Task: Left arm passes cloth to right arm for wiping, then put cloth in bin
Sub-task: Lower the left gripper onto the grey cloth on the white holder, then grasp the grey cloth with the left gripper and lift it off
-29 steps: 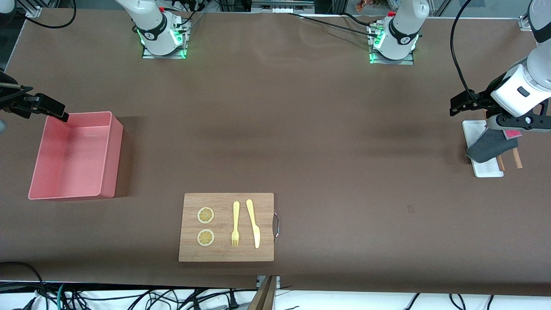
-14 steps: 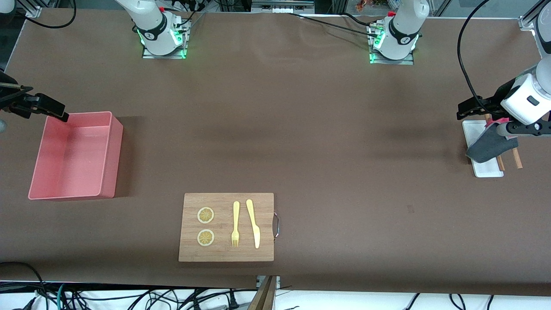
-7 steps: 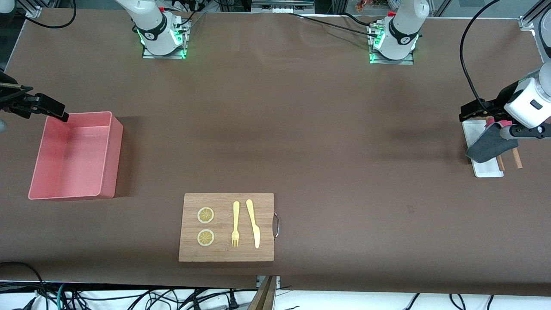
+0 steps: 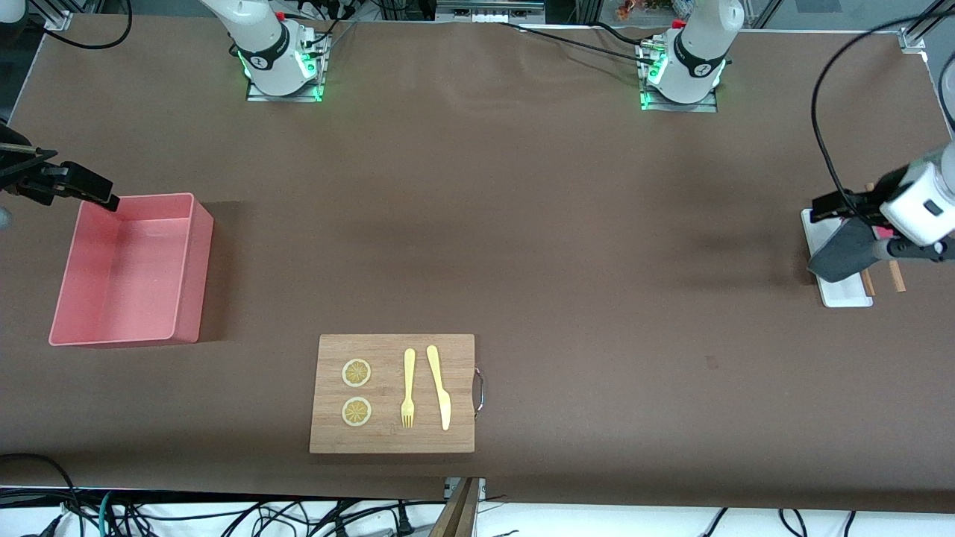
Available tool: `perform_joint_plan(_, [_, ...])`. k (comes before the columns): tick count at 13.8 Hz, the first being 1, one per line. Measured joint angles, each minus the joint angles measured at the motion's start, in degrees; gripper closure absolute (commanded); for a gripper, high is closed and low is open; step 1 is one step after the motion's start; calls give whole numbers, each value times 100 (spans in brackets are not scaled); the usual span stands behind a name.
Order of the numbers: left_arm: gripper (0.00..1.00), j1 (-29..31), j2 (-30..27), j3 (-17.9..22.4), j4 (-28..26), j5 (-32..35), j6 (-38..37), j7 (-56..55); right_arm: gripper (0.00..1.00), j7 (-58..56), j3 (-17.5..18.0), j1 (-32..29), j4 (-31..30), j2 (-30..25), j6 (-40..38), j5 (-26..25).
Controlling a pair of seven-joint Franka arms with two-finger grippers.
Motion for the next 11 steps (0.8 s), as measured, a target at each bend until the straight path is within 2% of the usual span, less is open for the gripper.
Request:
perform_joint_plan(2, [0,397,690,18,362,125,65,559,0,0,-1,-1,-1,0,0,20])
perform_joint_plan(4, [0,628,1148,24,629,333,90,879,0,0,-1,-1,-1,1,0,32])
perform_joint_plan(7, [0,801,1361,32,734,579,83,1065,0,0,-2,-3,-1,1,0,33])
perform_joint_plan(11, [0,1490,1653,47,730,597,225,1675,0,0,9,5,-11,71,0,121])
